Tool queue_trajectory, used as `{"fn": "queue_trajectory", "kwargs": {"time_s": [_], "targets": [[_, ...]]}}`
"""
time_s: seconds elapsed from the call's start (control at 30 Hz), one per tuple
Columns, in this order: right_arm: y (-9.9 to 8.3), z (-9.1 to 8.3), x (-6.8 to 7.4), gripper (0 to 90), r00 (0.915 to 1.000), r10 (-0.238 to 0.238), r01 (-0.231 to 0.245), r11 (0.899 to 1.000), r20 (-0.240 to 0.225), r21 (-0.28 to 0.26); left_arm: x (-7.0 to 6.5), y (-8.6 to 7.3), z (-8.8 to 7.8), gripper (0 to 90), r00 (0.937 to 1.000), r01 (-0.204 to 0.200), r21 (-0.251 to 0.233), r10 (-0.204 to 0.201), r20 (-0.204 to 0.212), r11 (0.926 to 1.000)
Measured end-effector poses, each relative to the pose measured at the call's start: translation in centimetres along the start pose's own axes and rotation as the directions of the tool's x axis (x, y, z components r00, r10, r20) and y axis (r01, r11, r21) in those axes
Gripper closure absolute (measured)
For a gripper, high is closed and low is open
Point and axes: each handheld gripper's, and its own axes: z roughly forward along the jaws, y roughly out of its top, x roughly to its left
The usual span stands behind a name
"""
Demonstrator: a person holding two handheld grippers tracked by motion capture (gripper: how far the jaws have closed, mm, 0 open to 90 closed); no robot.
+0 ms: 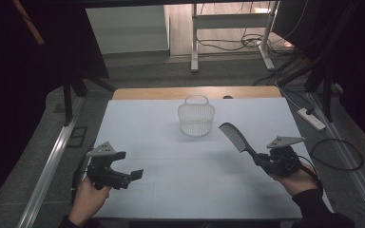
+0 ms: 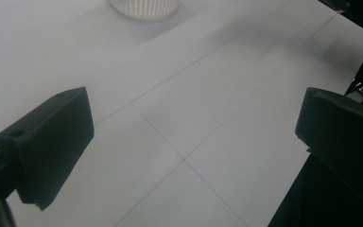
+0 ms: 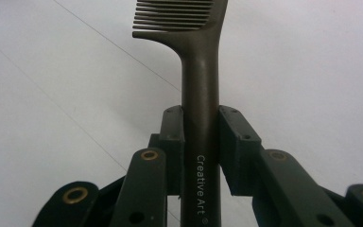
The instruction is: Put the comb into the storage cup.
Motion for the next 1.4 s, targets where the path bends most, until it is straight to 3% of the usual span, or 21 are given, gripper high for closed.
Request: {"fn": "queue_trajectory", "kwargs": {"time_s": [0.3,0.83,1.27,1.4], "targets": [[0.1,-0.2,0.6,72.4,1.0000,-0.006,0.006,1.000,0.005,-0.015,-0.1,1.3,0.9,0.0,0.9996,-0.008,-0.012,0.009,0.025,0.9999],[0.4,-0.1,1.6,72.4,0.9993,-0.038,0.038,0.998,0.003,-0.044,-0.7,3.9,3.2,0.9,0.9942,-0.078,-0.018,0.079,0.073,0.9968],[0.9,0.1,2.8,72.4,0.9972,-0.074,0.073,0.995,-0.007,-0.068,-1.7,6.0,4.8,0.0,0.9947,-0.079,-0.037,0.081,0.064,0.9962],[1.1,0.2,3.3,72.4,0.9964,-0.084,0.083,0.993,-0.014,-0.079,-1.7,6.6,5.4,0.0,0.9944,-0.063,-0.048,0.066,0.082,0.9969]]}}
